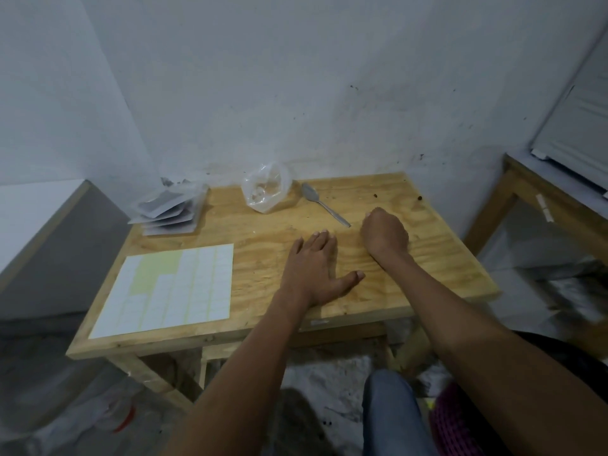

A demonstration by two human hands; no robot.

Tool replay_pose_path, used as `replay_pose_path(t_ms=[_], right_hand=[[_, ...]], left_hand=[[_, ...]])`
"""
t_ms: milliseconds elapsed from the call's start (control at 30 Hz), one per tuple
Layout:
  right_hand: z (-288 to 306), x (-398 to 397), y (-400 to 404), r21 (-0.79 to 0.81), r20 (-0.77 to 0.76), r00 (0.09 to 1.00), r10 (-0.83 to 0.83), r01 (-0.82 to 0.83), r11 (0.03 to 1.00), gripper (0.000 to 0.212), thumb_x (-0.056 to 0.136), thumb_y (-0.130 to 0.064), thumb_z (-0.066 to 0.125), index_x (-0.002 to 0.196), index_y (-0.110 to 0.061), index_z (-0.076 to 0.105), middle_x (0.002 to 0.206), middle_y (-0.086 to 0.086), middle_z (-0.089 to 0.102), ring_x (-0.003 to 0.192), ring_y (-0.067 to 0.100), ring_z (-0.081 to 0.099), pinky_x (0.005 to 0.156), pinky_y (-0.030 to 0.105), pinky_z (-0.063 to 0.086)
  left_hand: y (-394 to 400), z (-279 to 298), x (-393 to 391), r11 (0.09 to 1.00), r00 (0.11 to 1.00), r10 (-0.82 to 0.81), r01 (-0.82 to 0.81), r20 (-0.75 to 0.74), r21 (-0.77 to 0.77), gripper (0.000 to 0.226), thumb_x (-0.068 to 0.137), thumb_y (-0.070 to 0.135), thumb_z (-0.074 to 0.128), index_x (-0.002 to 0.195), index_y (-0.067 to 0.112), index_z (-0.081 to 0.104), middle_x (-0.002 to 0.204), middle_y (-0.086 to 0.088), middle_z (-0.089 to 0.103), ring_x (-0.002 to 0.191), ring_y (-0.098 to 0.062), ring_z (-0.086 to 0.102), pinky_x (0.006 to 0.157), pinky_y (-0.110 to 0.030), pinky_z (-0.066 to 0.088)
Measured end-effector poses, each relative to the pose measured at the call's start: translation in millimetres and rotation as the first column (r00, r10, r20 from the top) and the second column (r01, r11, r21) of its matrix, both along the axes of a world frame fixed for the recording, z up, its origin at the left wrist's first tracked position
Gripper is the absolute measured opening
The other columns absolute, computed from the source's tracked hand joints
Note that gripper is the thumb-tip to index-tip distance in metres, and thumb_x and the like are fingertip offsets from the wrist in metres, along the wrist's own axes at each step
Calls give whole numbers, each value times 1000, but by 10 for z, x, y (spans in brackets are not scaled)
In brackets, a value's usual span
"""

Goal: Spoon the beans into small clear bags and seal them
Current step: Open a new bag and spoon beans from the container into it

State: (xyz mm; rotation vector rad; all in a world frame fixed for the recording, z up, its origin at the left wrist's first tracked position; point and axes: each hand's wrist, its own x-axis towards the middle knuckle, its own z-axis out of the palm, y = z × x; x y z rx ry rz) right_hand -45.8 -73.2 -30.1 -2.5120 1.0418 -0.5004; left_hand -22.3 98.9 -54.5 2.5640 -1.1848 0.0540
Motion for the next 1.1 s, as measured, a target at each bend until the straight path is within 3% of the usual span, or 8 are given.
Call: replay_pose_path(t_ms=[67, 167, 267, 400, 600, 667, 767, 1100], right_hand=[[81, 15, -76, 371, 215, 965, -153, 64, 926, 39, 106, -22, 35, 97, 0, 66, 89, 16, 65, 77, 30, 61, 63, 32, 38], [184, 31, -235, 908, 331, 797, -506, -122, 402, 33, 99, -15, 34, 74, -8, 56, 58, 4, 43, 45, 17, 32, 44, 24, 25], [221, 44, -372, 927, 334, 690, -643, -364, 91, 30, 97, -11, 32, 72, -11, 49, 53, 1, 39, 45, 15, 28, 43, 23, 24], [218, 62, -538, 878, 342, 631, -697, -479, -3, 31, 96, -10, 33, 72, -8, 52, 57, 5, 46, 49, 17, 33, 48, 26, 27], [109, 309, -800, 935, 337, 715, -613, -329, 130, 40, 106, -27, 40, 67, -19, 40, 51, -3, 32, 37, 13, 22, 39, 21, 18], [127, 440, -831, 880, 354, 806, -474, -115, 462, 46, 108, -36, 41, 65, -19, 46, 56, 0, 36, 39, 17, 29, 39, 26, 26], [99, 567, -888, 336, 234, 961, -148, 64, 940, 50, 110, -34, 38, 96, -2, 73, 89, 16, 70, 76, 33, 65, 65, 41, 52], [14, 728, -967, -125, -262, 963, 56, -92, 988, 30, 105, -21, 47, 131, -7, 50, 106, 14, 68, 93, 32, 66, 67, 36, 48]], left_hand=[[-40, 51, 42, 1000, 999, 12, -12, 45, 6, 90, 86, 80, 45, 146, 15, 50, 156, -6, 45, 144, -24, 40, 120, -48, 27], [-185, 186, 159, 998, 994, 46, -49, 94, 30, 76, 88, 76, 47, 130, 14, 59, 133, -8, 58, 121, -26, 53, 101, -46, 40], [-362, 219, 306, 998, 996, 59, -60, 71, 6, 90, 89, 78, 47, 149, 11, 43, 149, -13, 47, 136, -30, 44, 109, -47, 36], [-474, 78, 440, 997, 997, 72, -71, 24, -27, 110, 87, 84, 40, 162, 7, 17, 170, -15, 15, 157, -30, 14, 125, -48, 16], [-518, -21, 480, 989, 989, 145, -145, -17, 12, 124, 82, 92, 29, 162, 2, -1, 171, -16, -2, 159, -30, -2, 128, -48, 7], [-527, -30, 498, 986, 986, 164, -163, -18, 37, 127, 80, 94, 24, 161, 0, -2, 171, -18, -3, 159, -31, -3, 128, -49, 7], [-533, -32, 487, 981, 982, 188, -186, -30, 50, 128, 79, 95, 24, 161, 0, -2, 171, -19, -4, 158, -31, -5, 128, -50, 4], [-534, 13, 461, 921, 924, 377, -366, -69, 130, 146, 64, 105, 16, 159, -3, -8, 169, -22, -9, 158, -34, -12, 125, -59, -3]])
